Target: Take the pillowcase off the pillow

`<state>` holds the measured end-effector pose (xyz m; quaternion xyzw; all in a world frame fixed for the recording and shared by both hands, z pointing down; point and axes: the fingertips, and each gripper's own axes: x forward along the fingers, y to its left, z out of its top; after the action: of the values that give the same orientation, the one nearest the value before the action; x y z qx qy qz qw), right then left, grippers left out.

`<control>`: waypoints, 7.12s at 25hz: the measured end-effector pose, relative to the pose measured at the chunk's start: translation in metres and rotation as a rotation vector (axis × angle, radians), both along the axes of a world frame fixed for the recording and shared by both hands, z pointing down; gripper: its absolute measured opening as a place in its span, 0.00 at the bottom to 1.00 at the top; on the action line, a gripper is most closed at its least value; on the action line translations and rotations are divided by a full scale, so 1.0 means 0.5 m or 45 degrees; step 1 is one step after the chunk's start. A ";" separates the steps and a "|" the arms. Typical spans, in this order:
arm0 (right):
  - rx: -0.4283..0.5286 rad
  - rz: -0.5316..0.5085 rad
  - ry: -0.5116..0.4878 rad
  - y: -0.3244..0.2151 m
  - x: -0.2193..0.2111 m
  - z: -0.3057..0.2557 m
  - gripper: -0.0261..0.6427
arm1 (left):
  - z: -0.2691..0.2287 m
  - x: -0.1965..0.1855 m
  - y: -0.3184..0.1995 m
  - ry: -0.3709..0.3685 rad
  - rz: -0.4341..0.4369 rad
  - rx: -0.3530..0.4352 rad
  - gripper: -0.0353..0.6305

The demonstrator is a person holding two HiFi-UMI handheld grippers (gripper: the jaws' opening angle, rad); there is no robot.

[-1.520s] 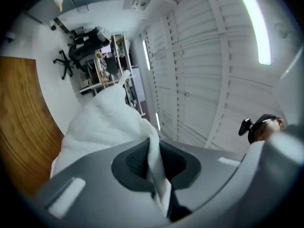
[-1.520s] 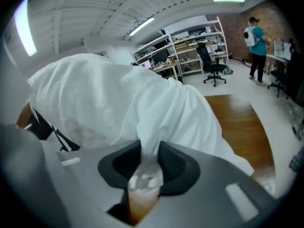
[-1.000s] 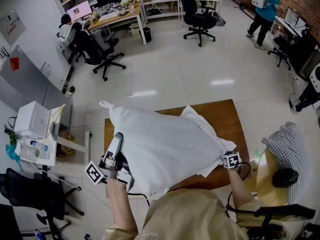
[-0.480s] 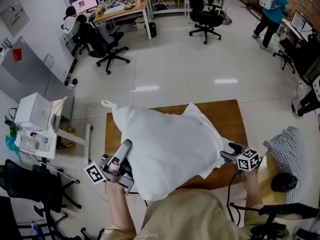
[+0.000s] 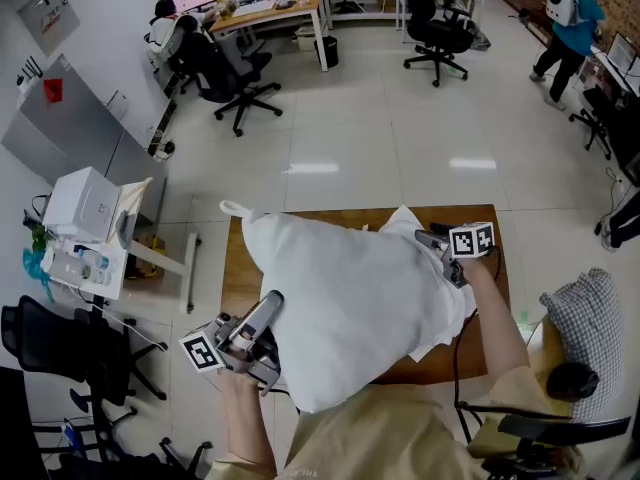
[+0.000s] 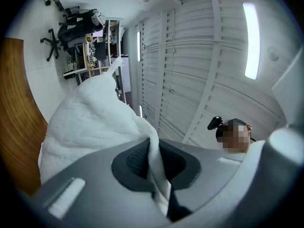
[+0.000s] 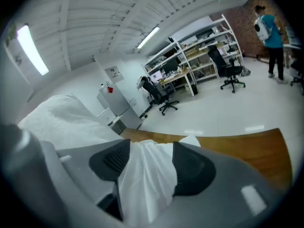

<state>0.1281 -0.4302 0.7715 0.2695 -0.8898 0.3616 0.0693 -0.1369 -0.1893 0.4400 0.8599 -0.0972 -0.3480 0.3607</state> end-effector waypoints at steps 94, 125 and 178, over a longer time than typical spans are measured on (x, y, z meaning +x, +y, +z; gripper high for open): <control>0.026 0.470 0.217 0.259 0.066 0.027 0.23 | 0.627 -0.450 -0.157 -1.487 -0.803 -0.452 0.33; -0.397 0.553 0.209 0.017 0.109 0.209 0.08 | 0.677 0.042 -0.215 -1.595 -0.303 -0.058 0.41; -0.613 0.933 0.307 0.580 0.319 0.221 0.06 | 0.582 -0.049 -0.310 -1.500 -0.302 -0.175 0.42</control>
<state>0.2878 -0.1403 0.8819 0.5829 -0.6120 0.5249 0.1005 -0.1615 -0.3443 0.7311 0.8659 -0.3981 0.1560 0.2595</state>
